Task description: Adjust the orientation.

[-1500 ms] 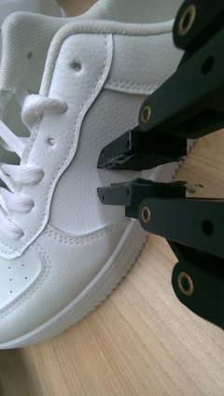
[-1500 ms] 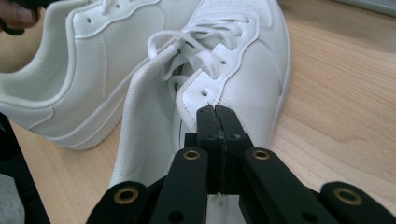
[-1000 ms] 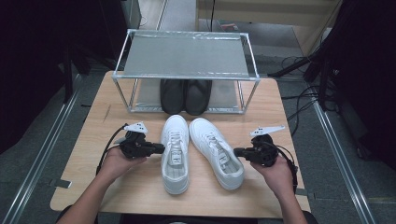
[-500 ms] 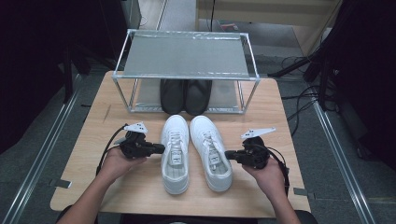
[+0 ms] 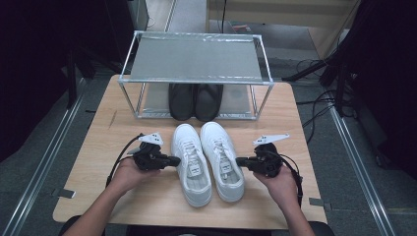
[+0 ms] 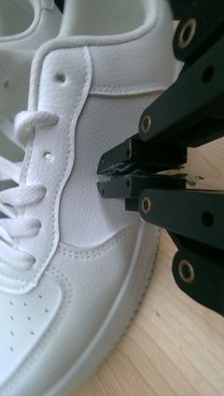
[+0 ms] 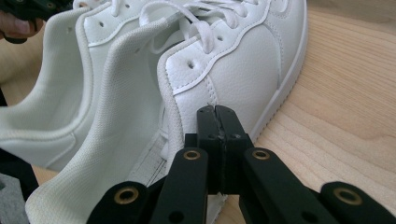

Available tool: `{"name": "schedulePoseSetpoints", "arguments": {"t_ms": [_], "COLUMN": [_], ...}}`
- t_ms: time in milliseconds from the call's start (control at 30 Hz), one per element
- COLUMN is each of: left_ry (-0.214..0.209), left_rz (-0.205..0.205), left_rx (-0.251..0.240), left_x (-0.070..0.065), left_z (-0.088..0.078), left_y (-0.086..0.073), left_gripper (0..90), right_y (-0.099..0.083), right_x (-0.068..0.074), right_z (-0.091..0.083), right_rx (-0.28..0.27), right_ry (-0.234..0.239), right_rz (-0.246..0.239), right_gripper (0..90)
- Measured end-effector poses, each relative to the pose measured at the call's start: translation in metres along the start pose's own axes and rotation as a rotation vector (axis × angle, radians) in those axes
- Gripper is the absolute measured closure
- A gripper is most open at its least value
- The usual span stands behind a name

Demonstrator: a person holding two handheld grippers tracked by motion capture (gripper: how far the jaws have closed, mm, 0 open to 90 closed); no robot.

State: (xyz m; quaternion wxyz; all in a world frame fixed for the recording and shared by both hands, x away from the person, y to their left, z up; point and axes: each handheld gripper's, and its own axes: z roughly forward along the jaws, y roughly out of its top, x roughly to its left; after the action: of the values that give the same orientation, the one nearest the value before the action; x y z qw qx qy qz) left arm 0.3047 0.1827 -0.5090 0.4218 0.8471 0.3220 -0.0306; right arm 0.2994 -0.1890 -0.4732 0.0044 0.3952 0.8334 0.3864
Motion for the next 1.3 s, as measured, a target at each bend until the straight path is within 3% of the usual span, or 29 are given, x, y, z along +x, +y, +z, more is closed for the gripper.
{"name": "schedulePoseSetpoints", "arguments": {"t_ms": [167,500,600,733,900,1000,1067,1300], "left_ry": [-0.008,-0.009,-0.024,-0.053,-0.080,-0.086,-0.100,-0.067], "left_rz": [0.018,0.011,0.010,0.051,0.045,0.048,0.048,0.046], "left_rx": [0.009,0.002,0.006,0.016,0.011,0.017,0.023,0.006], "left_x": [-0.007,-0.009,-0.012,-0.023,-0.029,-0.029,-0.028,-0.025], "left_z": [0.006,0.009,0.011,0.020,0.027,0.027,0.025,0.015], "left_y": [0.001,0.001,0.001,0.004,0.006,0.007,0.007,0.008], "left_gripper": [86.1,87.7,88.1,87.9,87.6,87.3,86.3,82.6], "right_y": [0.001,0.002,0.002,0.001,0.001,0.002,0.002,0.003], "right_x": [-0.001,-0.010,-0.013,-0.020,-0.027,-0.025,-0.015,0.009], "right_z": [0.001,-0.001,-0.002,-0.007,-0.015,-0.021,-0.029,-0.025], "right_rx": [-0.006,-0.027,-0.033,-0.050,-0.087,-0.111,-0.136,-0.113], "right_ry": [0.000,-0.001,-0.016,-0.044,-0.052,-0.042,-0.027,0.016], "right_rz": [0.003,0.027,0.037,0.060,0.082,0.081,0.047,-0.043], "right_gripper": [90.0,90.0,90.0,90.0,90.0,90.0,90.0,90.0]}}
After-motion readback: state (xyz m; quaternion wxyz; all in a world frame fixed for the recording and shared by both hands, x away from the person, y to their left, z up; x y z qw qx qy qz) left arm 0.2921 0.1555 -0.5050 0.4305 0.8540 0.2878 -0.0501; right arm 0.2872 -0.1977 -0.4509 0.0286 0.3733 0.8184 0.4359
